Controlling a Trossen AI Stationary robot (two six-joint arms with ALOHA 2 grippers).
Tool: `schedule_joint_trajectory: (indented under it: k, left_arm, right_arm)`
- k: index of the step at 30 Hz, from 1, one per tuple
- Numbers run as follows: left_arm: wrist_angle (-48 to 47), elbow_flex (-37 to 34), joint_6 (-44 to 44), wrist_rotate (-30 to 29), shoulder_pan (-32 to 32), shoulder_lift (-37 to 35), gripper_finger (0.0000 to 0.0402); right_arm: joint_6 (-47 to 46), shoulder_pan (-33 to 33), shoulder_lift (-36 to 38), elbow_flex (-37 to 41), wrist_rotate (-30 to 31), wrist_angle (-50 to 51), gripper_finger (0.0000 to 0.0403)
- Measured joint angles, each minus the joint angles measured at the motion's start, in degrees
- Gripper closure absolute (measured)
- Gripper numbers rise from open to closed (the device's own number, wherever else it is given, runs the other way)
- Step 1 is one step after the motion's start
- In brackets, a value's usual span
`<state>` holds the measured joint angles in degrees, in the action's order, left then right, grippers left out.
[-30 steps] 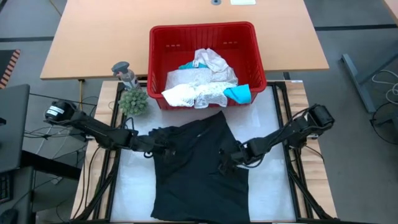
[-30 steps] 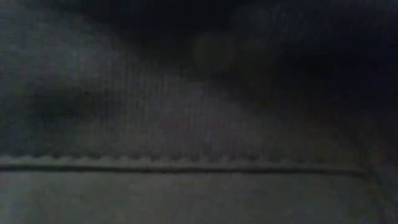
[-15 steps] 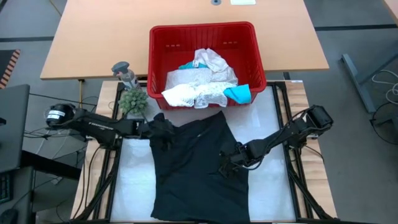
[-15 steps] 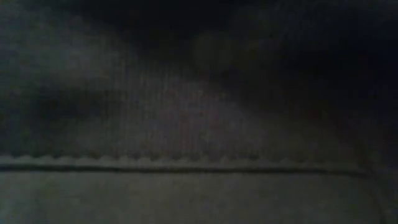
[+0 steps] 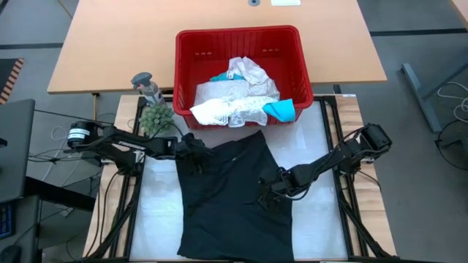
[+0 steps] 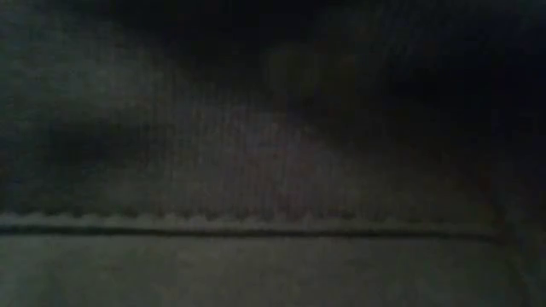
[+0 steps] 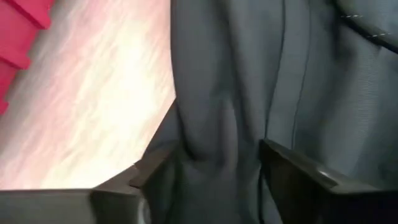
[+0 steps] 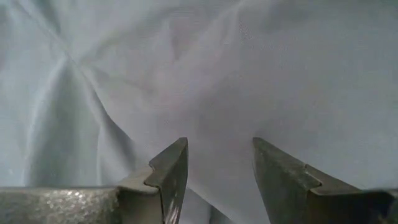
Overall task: Fold Laundry from Bin
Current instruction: Fold the black shorts
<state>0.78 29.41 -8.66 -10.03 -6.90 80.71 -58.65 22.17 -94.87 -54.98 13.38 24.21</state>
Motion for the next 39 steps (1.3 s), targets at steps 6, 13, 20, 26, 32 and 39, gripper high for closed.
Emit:
schedule_joint_trajectory:
  k: [6, 13, 20, 26, 32, 39]
  left_arm:
    - [-0.89, 0.03, -1.74, -0.98, 0.02, -0.22, 0.0298]
    - [-7.51, 3.92, -2.48, -1.42, 0.11, -1.33, 0.0394]
    - [-18.23, 9.99, -0.42, -6.20, 0.09, -6.17, 0.0400]
    - [-26.72, 10.38, -4.04, -10.03, 0.09, -11.32, 0.0401]
    - [-33.86, 9.53, -8.28, -12.07, 0.09, -12.51, 0.0401]
    - [-37.84, 9.90, -15.05, -11.78, 0.09, -13.58, 0.0401]
  right_arm:
    - [0.02, 0.00, 0.00, 0.00, -0.01, 1.12, 0.0202]
    - [-1.69, 0.00, 0.00, 0.00, -0.03, 3.33, 0.0202]
    - [-5.13, 0.54, -0.02, 0.00, -0.03, 6.48, 0.0202]
    - [-5.86, 1.01, -0.07, 0.00, -0.03, 7.11, 0.0202]
    - [-5.89, 1.07, -0.07, 0.00, -0.03, 7.13, 0.0202]
    - [-6.49, 1.07, -0.09, 0.00, -0.23, 7.15, 0.0202]
